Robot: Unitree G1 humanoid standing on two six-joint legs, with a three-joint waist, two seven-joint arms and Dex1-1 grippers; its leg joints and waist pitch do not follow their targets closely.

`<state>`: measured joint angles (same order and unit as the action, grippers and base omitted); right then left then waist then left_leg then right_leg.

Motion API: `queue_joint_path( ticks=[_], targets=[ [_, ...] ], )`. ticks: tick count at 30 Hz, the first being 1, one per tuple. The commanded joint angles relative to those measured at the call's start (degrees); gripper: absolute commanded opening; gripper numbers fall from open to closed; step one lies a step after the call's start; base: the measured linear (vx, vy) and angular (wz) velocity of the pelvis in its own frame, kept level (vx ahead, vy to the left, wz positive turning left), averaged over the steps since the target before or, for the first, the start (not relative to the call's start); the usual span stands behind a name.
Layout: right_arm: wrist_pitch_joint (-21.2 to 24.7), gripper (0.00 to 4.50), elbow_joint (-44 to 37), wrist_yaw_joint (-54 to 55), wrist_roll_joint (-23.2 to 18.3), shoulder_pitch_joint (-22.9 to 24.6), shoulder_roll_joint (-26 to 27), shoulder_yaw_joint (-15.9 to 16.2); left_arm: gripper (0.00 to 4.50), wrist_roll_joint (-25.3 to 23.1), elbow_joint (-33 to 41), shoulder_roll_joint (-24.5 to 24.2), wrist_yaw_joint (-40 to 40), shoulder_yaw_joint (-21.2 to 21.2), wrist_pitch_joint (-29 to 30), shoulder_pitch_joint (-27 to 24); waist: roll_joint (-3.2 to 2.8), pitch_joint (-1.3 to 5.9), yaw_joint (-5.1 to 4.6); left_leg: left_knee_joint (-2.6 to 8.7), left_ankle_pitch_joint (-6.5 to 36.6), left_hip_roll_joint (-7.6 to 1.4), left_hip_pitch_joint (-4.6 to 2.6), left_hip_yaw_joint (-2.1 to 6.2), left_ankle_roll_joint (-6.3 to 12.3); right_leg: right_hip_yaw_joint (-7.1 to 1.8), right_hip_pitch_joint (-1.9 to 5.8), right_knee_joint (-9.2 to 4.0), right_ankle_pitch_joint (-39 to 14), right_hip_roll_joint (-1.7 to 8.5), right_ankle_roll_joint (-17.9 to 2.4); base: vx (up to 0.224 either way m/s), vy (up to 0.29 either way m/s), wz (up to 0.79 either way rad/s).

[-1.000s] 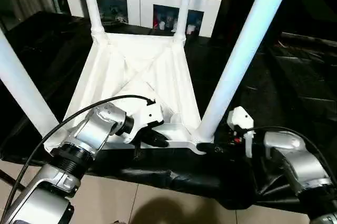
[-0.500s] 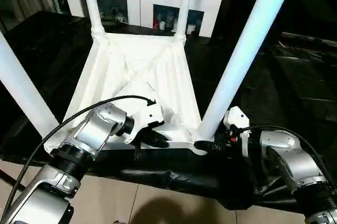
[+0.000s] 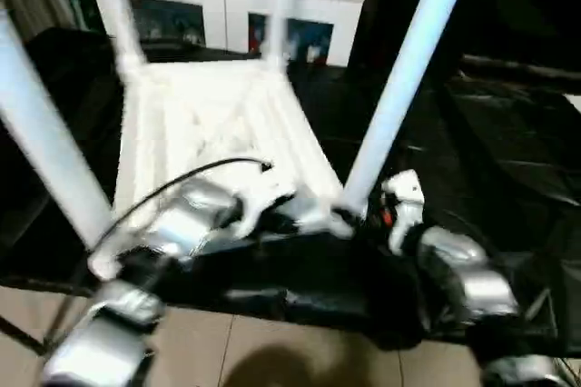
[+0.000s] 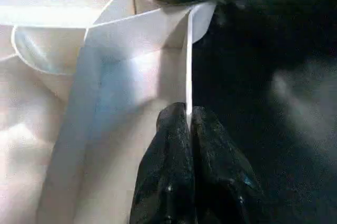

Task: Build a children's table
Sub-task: Rotate leg to tighten

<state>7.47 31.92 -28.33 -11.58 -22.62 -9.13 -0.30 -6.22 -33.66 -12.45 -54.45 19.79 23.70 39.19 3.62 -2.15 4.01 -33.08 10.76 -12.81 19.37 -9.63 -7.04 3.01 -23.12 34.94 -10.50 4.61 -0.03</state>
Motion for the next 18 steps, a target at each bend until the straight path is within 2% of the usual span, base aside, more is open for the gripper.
queue_joint_path(
  ticks=[1, 2, 4, 5, 6, 7, 9, 10, 11, 12, 13, 14, 15, 16, 18],
  targets=[
    [0.9, 2.65, 3.2, 8.4, 1.3, -1.0, 1.3, -2.0, 0.00, -1.2, -5.3, 2.4, 6.0, 0.5, 0.4, 0.2, -0.65, 2.49, 0.15, 4.14, 19.4, 0.55, -0.17, -0.16, -0.42, -1.45, 1.71, -6.19, -28.4, 2.56, -5.9, 0.000, 0.000, 0.00],
    [0.8, 2.65, 3.6, 9.7, 1.6, -1.4, 1.9, -2.1, 0.00, -1.2, -6.3, 3.1, 7.3, 0.3, 0.0, 0.7, -0.89, 2.43, 0.10, 4.21, 19.6, 0.56, -0.11, -0.18, -0.30, -1.52, 1.66, -6.19, -27.9, 2.44, -5.8, 0.000, 0.000, 0.00],
    [-0.7, 2.65, 4.6, 12.0, 4.5, -2.9, 3.6, 0.1, 0.00, -1.5, -10.1, 5.8, 12.0, -0.6, -1.7, 2.5, -0.77, 2.43, -0.04, 4.24, 20.1, 0.76, 0.18, -0.11, 0.02, -1.27, 1.79, -6.34, -28.2, 2.24, -5.1, 0.000, 0.000, 0.00],
    [-1.0, 2.65, 4.6, 12.0, 5.0, -3.2, 3.9, 0.8, 0.00, -1.5, -10.8, 6.2, 12.7, -0.7, -2.1, 2.8, -0.97, 2.54, 0.21, 4.23, 20.2, 0.70, -0.11, -0.08, 0.15, -1.32, 1.64, -6.38, -28.0, 2.30, -4.9, 0.000, 0.000, 0.00],
    [-1.6, 2.65, 4.5, 10.6, 5.4, -3.4, 4.2, 1.8, 0.00, -2.0, -12.0, 6.6, 13.5, -0.7, -3.0, 3.3, -0.84, 2.47, 0.15, 4.19, 20.5, 0.72, -0.18, -0.21, 0.49, -1.38, 1.43, -6.51, -27.9, 2.18, -4.9, 0.000, 0.000, 0.00],
    [-2.0, 2.65, 4.6, 10.0, 5.7, -3.7, 4.5, 2.3, 0.00, -2.4, -13.2, 6.9, 14.1, -0.7, -3.6, 3.7, -0.80, 2.42, 0.32, 4.33, 20.7, 0.67, 0.13, -0.12, 1.06, -1.36, 1.64, -6.49, -27.9, 2.26, -4.9, 0.000, 0.000, 0.00],
    [-3.7, 2.65, 2.9, 5.0, 4.4, -3.0, 4.5, 3.2, 0.00, -2.8, -14.4, 7.0, 14.0, -0.6, -4.3, 4.2, -0.75, 2.46, 0.55, 4.43, 20.3, 0.57, 0.24, -0.07, 1.33, -1.34, 1.75, -6.39, -27.5, 2.30, -4.8, 0.000, 0.000, 0.00],
    [-4.3, 3.00, 1.9, 3.2, 3.5, -2.5, 4.4, 3.0, 0.00, -2.8, -14.6, 6.8, 13.8, -0.7, -4.3, 4.3, -0.69, 2.49, 0.80, 4.41, 19.9, 0.48, 0.32, -0.10, 1.71, -1.38, 1.79, -6.36, -27.2, 2.43, -4.9, 0.000, 0.000, 0.00],
    [-4.7, 3.00, 1.4, 2.3, 3.0, -2.3, 4.2, 2.8, 0.00, -2.7, -14.7, 6.7, 13.5, -0.7, -4.3, 4.3, -0.71, 2.49, 0.93, 4.38, 19.6, 0.51, 0.31, -0.20, 1.89, -1.44, 1.72, -6.41, -26.9, 2.39, -4.9, 0.000, 0.000, 0.00],
    [-4.7, 3.37, 1.4, 2.3, 3.0, -2.3, 4.2, 2.8, 0.00, -2.7, -14.7, 6.7, 13.5, -0.7, -4.3, 4.3, -0.69, 2.53, 1.05, 4.37, 19.3, 0.42, 0.29, -0.21, 1.92, -1.48, 1.73, -6.32, -26.4, 2.44, -5.2, 0.000, 0.000, 0.00],
    [-4.9, 3.40, 0.6, 0.5, 2.2, -2.0, 3.5, 2.6, 0.00, -2.6, -14.6, 6.4, 12.8, -0.6, -4.3, 4.1, -0.69, 2.55, 1.11, 4.47, 18.3, 0.33, 0.52, -0.21, 2.01, -1.55, 1.95, -6.02, -24.2, 2.43, -6.2, 0.000, 0.000, 0.00],
    [-4.9, 3.40, 0.3, -1.2, 1.8, -1.9, 2.2, 2.3, 0.00, -2.4, -14.5, 5.8, 11.5, -0.5, -4.5, 4.0, -0.46, 2.52, 1.09, 4.49, 18.1, 0.34, 0.73, -0.21, 2.20, -1.51, 2.12, -6.01, -24.0, 2.45, -6.2, 0.000, 0.000, 0.00],
    [-3.9, 3.55, -0.2, -4.9, 1.2, -1.8, -0.3, 2.3, 0.00, -1.9, -13.6, 4.7, 8.5, 0.1, -4.9, 3.3, -0.49, 2.52, 1.23, 4.56, 17.9, 0.31, 0.81, -0.12, 2.50, -1.43, 2.37, -6.02, -24.2, 2.50, -6.0, 0.000, 0.000, 0.00],
    [-2.7, 3.69, -0.7, -9.1, 0.5, -1.9, -3.0, 2.4, 0.00, -1.4, -12.6, 3.5, 5.1, 0.8, -5.4, 2.5, -0.39, 2.55, 1.06, 4.55, 16.9, 0.30, 1.31, -0.07, 3.02, -1.47, 2.79, -5.77, -23.1, 2.47, -6.2, 0.000, 0.000, 0.00],
    [-3.0, 3.69, -0.9, -11.3, 1.2, -1.7, -4.9, 3.0, 0.00, -1.2, -11.6, 2.7, 2.7, 1.4, -6.7, 1.9, -0.38, 2.59, 0.97, 4.55, 15.9, 0.23, 1.59, -0.03, 3.25, -1.47, 2.95, -5.63, -21.9, 2.59, -6.4, 0.000, 0.000, 0.00]
  ],
)
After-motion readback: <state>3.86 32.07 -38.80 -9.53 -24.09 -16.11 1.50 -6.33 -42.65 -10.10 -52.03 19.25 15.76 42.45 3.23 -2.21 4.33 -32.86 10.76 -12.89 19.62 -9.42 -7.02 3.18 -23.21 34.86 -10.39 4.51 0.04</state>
